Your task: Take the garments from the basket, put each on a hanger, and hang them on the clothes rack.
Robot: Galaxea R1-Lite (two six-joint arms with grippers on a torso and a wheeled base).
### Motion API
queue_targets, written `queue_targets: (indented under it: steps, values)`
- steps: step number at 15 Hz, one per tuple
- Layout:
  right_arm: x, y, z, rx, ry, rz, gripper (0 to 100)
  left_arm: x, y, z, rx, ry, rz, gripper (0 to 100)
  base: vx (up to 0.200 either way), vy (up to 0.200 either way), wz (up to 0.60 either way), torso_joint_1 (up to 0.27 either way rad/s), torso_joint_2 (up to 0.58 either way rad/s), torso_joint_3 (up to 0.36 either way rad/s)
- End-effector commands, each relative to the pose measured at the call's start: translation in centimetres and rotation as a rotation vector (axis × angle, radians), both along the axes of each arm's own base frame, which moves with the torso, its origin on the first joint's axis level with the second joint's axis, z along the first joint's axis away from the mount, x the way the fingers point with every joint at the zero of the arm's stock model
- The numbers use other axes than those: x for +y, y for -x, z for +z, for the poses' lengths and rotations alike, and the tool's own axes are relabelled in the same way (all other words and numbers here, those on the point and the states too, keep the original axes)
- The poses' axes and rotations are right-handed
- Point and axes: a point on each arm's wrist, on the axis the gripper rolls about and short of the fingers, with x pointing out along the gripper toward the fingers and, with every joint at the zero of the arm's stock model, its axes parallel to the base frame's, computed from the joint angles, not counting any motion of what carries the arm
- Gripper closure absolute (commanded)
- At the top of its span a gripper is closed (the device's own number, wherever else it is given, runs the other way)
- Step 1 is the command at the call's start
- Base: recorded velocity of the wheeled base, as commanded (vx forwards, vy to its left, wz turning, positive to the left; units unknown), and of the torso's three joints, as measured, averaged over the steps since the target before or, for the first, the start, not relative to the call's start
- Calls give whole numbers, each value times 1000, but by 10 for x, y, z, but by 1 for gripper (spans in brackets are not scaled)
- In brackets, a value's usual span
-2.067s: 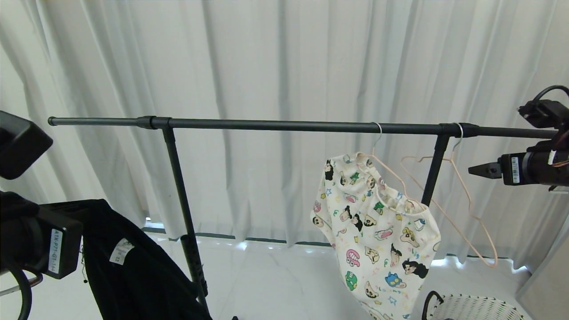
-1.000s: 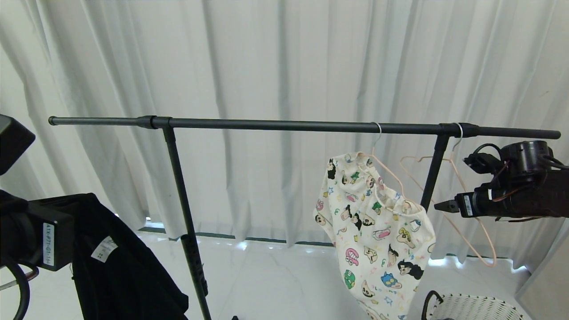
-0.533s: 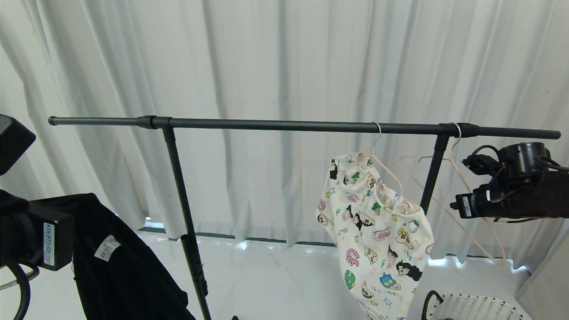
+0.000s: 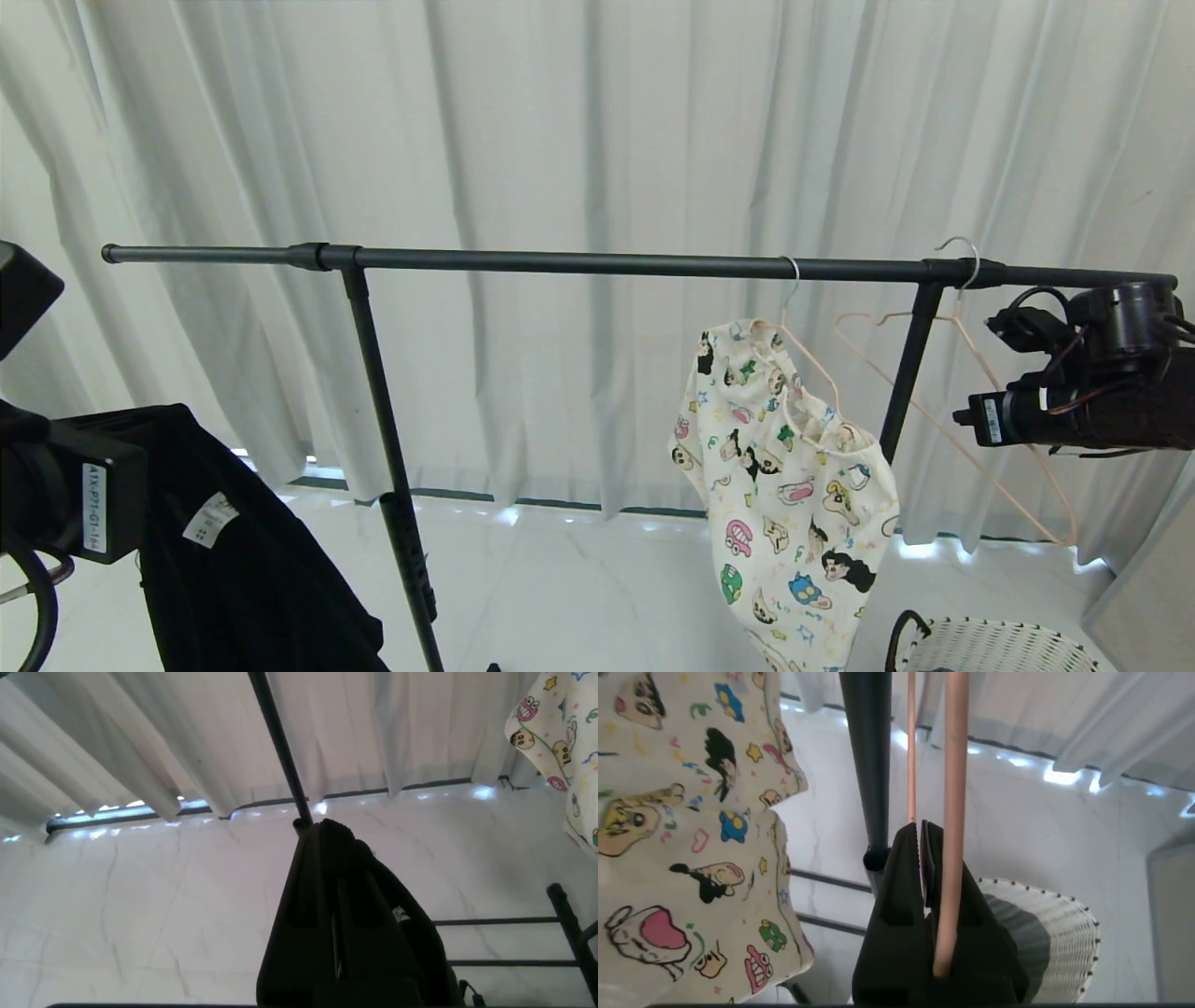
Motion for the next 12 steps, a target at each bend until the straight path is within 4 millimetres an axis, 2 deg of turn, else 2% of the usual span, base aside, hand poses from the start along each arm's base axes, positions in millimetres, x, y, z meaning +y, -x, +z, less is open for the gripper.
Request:
queue_targets:
  steps: [1,3,8,9,12]
  values:
    - [0,10,14,-40,-1,-1,100,0,0,1,-3,0,1,100,0,0,0,0,0,0]
    - [-1,18,17,-48,1,-3,100,0,0,1,-3,-1,0,100,0,0,0,0,0,0]
    - [-15,64,19,-42,8,-63,100,0,-3,5,-46,-22,-4,100,0,0,0,0,0,0]
    - [-16,69,19,-45,8,-68,100,0,-3,5,-49,-21,-4,100,-200,0,0,7,-2,2]
    - [-15,111,21,-66,14,-75,100,0,-2,5,-54,-18,-5,100,-200,0,0,7,2,4]
